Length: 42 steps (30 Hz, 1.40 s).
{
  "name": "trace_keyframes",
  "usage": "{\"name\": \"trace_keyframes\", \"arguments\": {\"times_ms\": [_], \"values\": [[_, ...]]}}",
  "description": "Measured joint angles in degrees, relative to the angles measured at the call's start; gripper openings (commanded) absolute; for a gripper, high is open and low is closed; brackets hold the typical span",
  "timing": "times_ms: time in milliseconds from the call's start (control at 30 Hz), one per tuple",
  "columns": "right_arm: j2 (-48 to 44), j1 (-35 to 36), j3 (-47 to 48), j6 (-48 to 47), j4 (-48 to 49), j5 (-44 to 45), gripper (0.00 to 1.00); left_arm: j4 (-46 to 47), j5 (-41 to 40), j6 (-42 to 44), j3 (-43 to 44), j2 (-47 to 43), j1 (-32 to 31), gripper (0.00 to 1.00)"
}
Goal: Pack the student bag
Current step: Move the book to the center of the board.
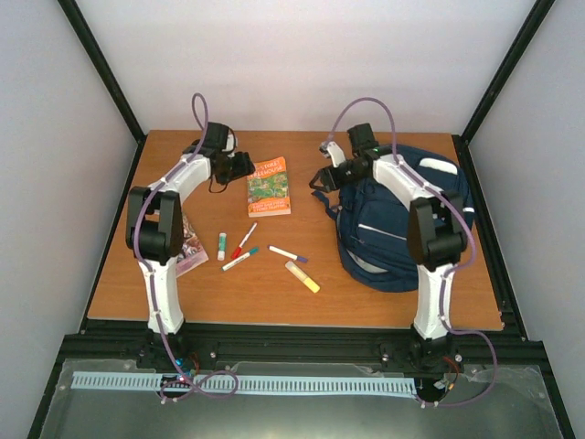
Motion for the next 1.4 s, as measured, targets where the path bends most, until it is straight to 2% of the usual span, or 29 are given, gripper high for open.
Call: {"name": "trace_keyframes", "arguments": {"times_ms": [133,267,567,833,967,1100,1400], "values": [[9.0,1.6,9.9,1.8,-1.9,-0.8,0.52,-0.3,0.0,-0.6,5.4,5.5,0.8,0.61],[15.8,2.3,15.8,3.1,-3.6,-1.2,0.52,-0.4,0.9,-0.8,9.0,11.5,1.1,0.57],[22.7,2.9,18.2,4.6,-6.4,-5.5,0.54,-0.3,2.2,-1.2,8.2,13.5,-0.1,0.45],[23.4,3.1,18.6,5.5,-7.0,-10.3,0.57,2.9,3.2,-2.3,3.7,11.2,-2.7,0.40],[23.4,3.2,18.7,6.7,-7.0,-10.2,0.53,4.5,3.2,-2.8,1.2,9.9,-4.7,0.40],[23.3,3.1,17.2,8.7,-6.5,-7.8,0.34,8.0,2.0,-5.7,-3.8,7.4,-6.3,0.38],[14.6,3.1,0.4,11.3,-2.4,-7.3,0.32,13.2,1.3,-9.6,-15.8,0.1,-8.9,0.38]]}}
